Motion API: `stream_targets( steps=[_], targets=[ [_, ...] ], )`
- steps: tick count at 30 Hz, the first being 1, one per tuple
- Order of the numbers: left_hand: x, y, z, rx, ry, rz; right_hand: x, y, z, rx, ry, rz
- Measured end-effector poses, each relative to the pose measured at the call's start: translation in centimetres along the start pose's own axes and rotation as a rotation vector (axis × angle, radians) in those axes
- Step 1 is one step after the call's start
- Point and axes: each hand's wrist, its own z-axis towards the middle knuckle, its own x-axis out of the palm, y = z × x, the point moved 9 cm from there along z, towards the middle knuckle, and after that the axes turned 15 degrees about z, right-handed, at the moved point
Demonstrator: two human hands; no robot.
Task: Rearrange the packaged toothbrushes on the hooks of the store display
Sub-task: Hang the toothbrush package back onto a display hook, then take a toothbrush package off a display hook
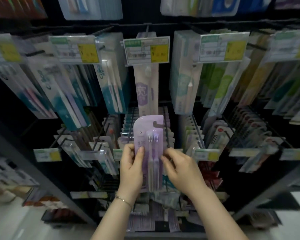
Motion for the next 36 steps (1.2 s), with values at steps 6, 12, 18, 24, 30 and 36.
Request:
stream_targets(
  steps=[6, 12, 18, 24, 30, 36],
  targets=[
    [1.4, 2.9, -1.2, -0.085, 0.073, 0.007, 1.0, -3.4, -2.0, 0.110, 0.042, 0.029],
    [2.0, 5.8, -2.7, -0.125, 0.132, 0.065, 2.3, -6.2, -4.2, 0.200, 0.067, 0.071],
    [1.8, 8.8, -3.8, -0.152, 0.178, 0.144, 4.0, -8.2, -5.7, 0.294, 0.133, 0.090],
    [1.7, 10.5, -4.1, -0.139, 0.191, 0.199, 5.4, -9.8, -6.4, 0.360, 0.203, 0.058],
    [1.8, 12.7, -4.1, -0.226, 0.218, 0.191, 6.3, -10.8, -6.4, 0.409, 0.225, 0.032],
    [2.0, 14.3, -4.2, -0.225, 0.271, 0.242, 7.0, -11.7, -6.6, 0.447, 0.235, 0.014]
  ],
)
